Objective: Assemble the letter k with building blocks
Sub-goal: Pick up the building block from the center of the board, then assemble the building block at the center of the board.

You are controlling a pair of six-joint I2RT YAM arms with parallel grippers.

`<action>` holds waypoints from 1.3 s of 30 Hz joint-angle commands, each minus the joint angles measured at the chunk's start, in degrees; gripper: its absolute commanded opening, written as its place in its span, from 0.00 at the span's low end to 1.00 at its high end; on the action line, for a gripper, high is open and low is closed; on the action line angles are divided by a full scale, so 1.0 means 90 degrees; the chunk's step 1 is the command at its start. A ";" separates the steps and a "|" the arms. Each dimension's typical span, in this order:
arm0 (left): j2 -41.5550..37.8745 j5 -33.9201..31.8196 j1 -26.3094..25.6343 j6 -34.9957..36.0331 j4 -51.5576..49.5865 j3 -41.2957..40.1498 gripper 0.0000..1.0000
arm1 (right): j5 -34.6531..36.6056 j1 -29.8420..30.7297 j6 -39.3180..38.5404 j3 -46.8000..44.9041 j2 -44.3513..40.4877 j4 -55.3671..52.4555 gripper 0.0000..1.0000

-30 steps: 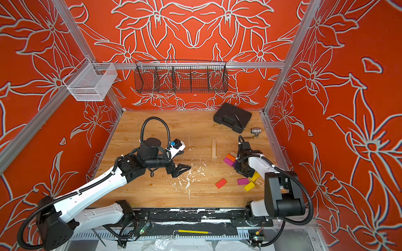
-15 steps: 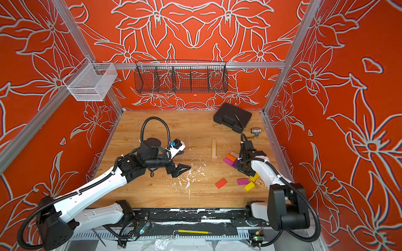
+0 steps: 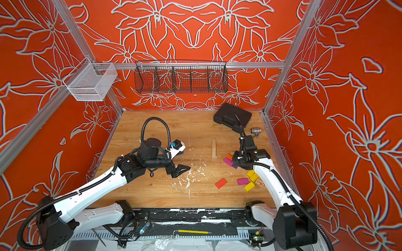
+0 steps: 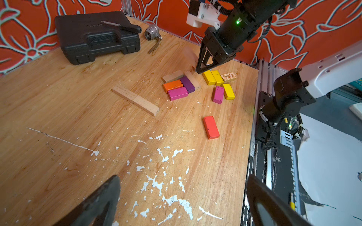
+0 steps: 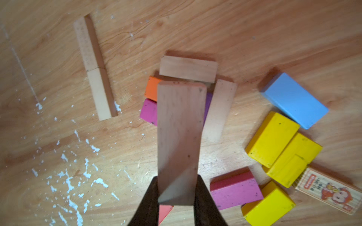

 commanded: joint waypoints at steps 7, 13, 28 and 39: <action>0.0075 -0.0067 -0.0022 0.0280 -0.0191 0.0118 0.98 | -0.0097 0.1218 0.0581 0.0228 0.0335 0.0039 0.20; 0.0217 -0.0276 -0.0022 0.0856 -0.0707 0.0237 0.97 | -0.0007 0.1814 0.0780 0.0237 0.0885 0.0254 0.20; -0.0018 -0.0294 -0.0022 0.1066 -0.0522 0.0016 0.97 | 0.0325 0.2765 0.1085 0.0630 0.2870 0.0608 0.20; 0.0041 -0.0282 -0.0022 0.0967 -0.0510 0.0046 0.97 | 0.0521 0.2806 0.1115 0.0660 0.3291 0.0579 0.28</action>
